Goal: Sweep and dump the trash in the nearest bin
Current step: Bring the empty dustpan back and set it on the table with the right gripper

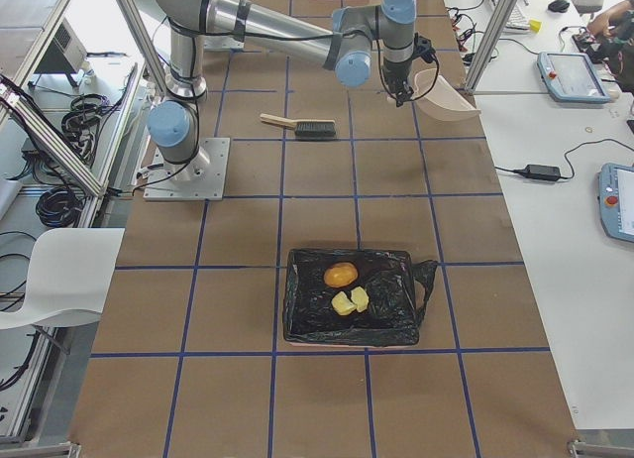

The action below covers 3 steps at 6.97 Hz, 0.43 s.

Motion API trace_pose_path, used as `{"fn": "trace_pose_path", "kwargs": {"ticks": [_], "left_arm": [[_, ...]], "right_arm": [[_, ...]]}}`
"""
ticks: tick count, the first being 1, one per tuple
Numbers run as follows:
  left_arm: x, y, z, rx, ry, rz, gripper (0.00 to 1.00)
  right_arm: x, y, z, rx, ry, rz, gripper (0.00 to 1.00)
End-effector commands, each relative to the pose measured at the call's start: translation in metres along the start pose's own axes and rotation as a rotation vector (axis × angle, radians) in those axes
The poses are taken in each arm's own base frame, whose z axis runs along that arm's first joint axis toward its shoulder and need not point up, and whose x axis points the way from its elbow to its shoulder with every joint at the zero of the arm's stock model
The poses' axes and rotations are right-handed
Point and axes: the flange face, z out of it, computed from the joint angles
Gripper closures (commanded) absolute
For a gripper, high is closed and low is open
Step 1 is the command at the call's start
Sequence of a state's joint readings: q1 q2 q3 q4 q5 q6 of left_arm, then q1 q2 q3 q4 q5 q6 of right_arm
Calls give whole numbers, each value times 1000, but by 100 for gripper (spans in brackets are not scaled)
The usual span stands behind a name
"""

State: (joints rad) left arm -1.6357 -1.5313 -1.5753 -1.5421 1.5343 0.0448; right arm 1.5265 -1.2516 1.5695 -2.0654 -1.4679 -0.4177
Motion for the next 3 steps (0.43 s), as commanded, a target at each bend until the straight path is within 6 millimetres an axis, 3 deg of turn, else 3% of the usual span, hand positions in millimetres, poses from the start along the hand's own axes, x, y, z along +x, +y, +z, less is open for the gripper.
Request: {"fn": "trace_pose_path", "kwargs": {"ticks": [1, 2, 3], "left_arm": [[-3, 0, 0, 2, -11, 39, 0], [-3, 0, 0, 2, -12, 41, 0], [-6, -1, 0, 2, -13, 35, 0]], "right_arm": [[-103, 4, 37, 8, -13, 67, 100], [-141, 9, 52, 36, -4, 83, 100], [-158, 21, 82, 32, 15, 114, 100]]}}
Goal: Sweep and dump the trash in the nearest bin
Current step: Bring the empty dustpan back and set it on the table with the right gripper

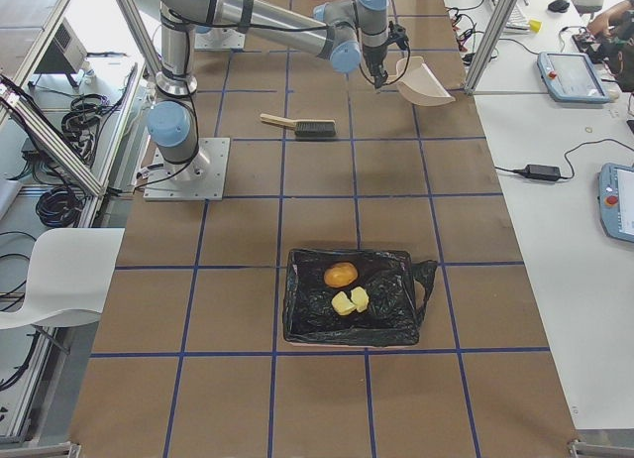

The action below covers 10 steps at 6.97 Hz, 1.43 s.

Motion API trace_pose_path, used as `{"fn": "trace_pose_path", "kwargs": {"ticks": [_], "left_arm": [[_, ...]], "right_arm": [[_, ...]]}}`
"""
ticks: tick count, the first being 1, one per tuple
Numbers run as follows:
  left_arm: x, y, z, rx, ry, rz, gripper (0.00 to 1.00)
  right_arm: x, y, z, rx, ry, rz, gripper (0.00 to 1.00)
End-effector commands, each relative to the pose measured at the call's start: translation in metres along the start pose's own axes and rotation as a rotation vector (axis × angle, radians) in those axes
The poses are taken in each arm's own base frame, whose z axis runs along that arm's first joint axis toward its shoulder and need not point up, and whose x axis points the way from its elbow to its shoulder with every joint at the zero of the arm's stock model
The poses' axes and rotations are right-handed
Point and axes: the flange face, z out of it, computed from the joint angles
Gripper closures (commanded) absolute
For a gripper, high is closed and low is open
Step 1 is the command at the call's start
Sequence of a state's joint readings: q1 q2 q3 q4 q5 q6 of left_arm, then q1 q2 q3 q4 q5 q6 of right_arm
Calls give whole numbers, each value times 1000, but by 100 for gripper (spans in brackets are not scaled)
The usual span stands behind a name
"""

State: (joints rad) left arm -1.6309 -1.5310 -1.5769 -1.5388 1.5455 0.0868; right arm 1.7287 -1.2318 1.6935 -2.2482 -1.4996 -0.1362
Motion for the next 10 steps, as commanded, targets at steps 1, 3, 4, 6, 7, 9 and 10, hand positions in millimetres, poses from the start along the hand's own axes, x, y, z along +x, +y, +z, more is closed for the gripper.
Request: {"fn": "trace_pose_path", "kwargs": {"ticks": [1, 3, 4, 6, 7, 9, 10], "left_arm": [[-5, -1, 0, 0, -1, -9, 0], [-6, -1, 0, 0, -3, -9, 0], [-5, -1, 0, -1, -1, -9, 0], [-5, -1, -1, -1, -1, -9, 0], [-5, -1, -1, -1, -1, -9, 0], [-5, -1, -1, 0, -1, -9, 0], [-5, -1, 0, -3, -1, -9, 0]], "right_arm": [[-54, 29, 45, 42, 16, 61, 100], [-94, 36, 64, 35, 21, 105, 100], [-107, 39, 78, 21, 21, 115, 99], [-108, 37, 75, 28, 24, 171, 22], [-108, 19, 62, 56, 23, 166, 0], [-79, -15, 27, 10, 40, 194, 0], [-54, -23, 7, -16, 52, 171, 0]]}}
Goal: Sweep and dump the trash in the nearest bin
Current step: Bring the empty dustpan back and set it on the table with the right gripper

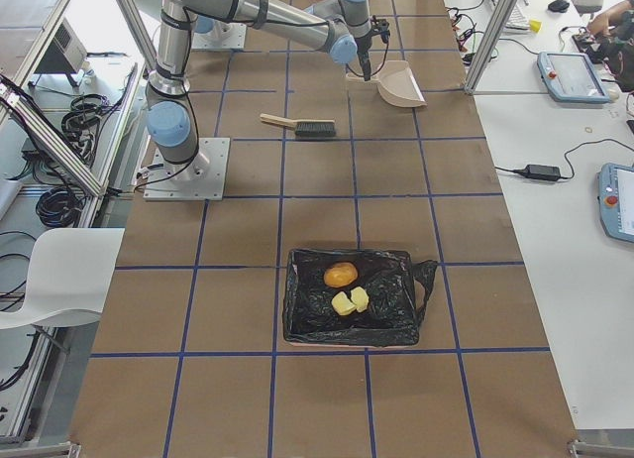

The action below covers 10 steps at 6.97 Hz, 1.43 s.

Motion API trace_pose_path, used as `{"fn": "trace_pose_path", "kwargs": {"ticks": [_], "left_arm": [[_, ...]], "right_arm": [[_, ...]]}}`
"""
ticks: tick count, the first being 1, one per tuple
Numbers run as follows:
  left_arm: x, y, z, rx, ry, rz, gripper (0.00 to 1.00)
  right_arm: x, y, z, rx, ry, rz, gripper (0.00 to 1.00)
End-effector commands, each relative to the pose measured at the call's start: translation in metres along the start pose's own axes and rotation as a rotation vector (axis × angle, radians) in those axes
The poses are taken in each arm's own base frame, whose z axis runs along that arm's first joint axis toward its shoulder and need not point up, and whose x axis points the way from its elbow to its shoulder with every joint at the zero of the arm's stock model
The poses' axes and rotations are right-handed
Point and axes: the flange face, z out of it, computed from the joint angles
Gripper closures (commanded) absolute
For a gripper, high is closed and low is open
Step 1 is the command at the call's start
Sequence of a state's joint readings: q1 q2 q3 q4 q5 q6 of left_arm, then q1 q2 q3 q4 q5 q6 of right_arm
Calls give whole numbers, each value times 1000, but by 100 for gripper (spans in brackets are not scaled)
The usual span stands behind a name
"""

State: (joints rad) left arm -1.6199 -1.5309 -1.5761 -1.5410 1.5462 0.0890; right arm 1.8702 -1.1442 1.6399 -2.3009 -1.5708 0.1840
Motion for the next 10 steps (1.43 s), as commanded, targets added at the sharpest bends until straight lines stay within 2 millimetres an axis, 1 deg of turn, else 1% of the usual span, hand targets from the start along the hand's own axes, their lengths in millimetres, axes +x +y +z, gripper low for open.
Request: {"fn": "trace_pose_path", "kwargs": {"ticks": [1, 2, 3, 4, 5, 6, 7, 8, 9, 10], "left_arm": [[0, 0, 0, -1, 0, 0, 0], [0, 0, 0, -1, 0, 0, 0], [0, 0, 0, -1, 0, 0, 0], [0, 0, 0, -1, 0, 0, 0], [0, 0, 0, 0, 0, 0, 0], [0, 0, 0, -1, 0, 0, 0], [0, 0, 0, -1, 0, 0, 0], [0, 0, 0, -1, 0, 0, 0], [0, 0, 0, -2, -1, 0, 0], [0, 0, 1, -3, 0, 0, 0]], "right_arm": [[47, -24, -38, -31, 14, 11, 0], [67, -25, -47, -62, 28, 23, 0], [77, -14, -80, -75, 37, 35, 0], [108, -11, -109, -101, 47, 83, 0], [127, 4, -148, -126, 48, 56, 0], [146, 18, -176, -161, 55, 78, 0], [158, 29, -206, -199, 62, 104, 0], [167, 35, -219, -238, 82, 114, 0], [174, 36, -218, -253, 118, 102, 0], [170, 39, -215, -266, 112, 58, 0]]}}
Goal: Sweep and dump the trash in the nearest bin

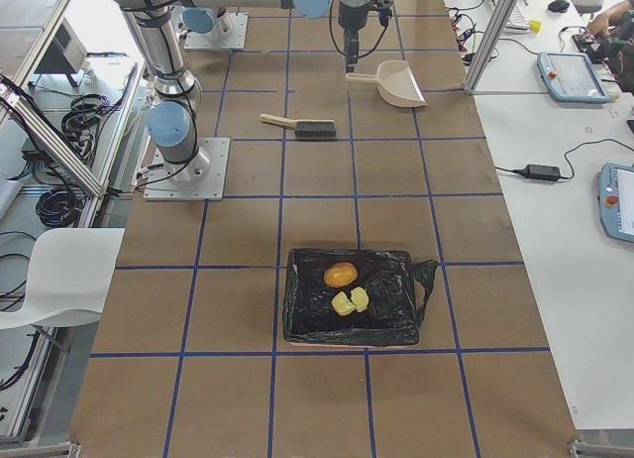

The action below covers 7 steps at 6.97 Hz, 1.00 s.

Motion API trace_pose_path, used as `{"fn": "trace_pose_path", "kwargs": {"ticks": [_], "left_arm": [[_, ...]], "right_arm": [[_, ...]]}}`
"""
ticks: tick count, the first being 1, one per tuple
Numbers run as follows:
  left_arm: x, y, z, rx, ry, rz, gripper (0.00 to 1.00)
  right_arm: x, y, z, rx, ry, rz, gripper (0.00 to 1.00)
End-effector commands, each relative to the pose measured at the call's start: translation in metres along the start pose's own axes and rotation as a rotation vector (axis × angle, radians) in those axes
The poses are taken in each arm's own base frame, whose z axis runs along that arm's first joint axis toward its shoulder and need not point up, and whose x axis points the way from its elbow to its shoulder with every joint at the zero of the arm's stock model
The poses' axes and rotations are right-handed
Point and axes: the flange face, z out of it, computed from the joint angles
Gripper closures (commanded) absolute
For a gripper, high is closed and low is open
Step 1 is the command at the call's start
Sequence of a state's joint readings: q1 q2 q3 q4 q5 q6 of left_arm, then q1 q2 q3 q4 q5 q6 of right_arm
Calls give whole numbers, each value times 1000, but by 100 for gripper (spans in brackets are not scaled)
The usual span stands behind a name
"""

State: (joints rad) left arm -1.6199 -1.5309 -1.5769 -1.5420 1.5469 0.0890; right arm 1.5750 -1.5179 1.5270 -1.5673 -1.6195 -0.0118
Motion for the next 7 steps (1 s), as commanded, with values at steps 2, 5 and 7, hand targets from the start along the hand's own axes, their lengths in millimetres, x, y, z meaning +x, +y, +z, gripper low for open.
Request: {"fn": "trace_pose_path", "kwargs": {"ticks": [2, 5, 7], "left_arm": [[0, 0, 0, 0, 1, 0, 0], [0, 1, -1, 0, -1, 0, 0], [0, 1, -1, 0, -1, 0, 0]], "right_arm": [[-4, 2, 5, -22, 2, -45, 0], [-4, 1, 11, -21, 2, -36, 0], [1, 5, 3, -8, 9, -32, 0]]}}
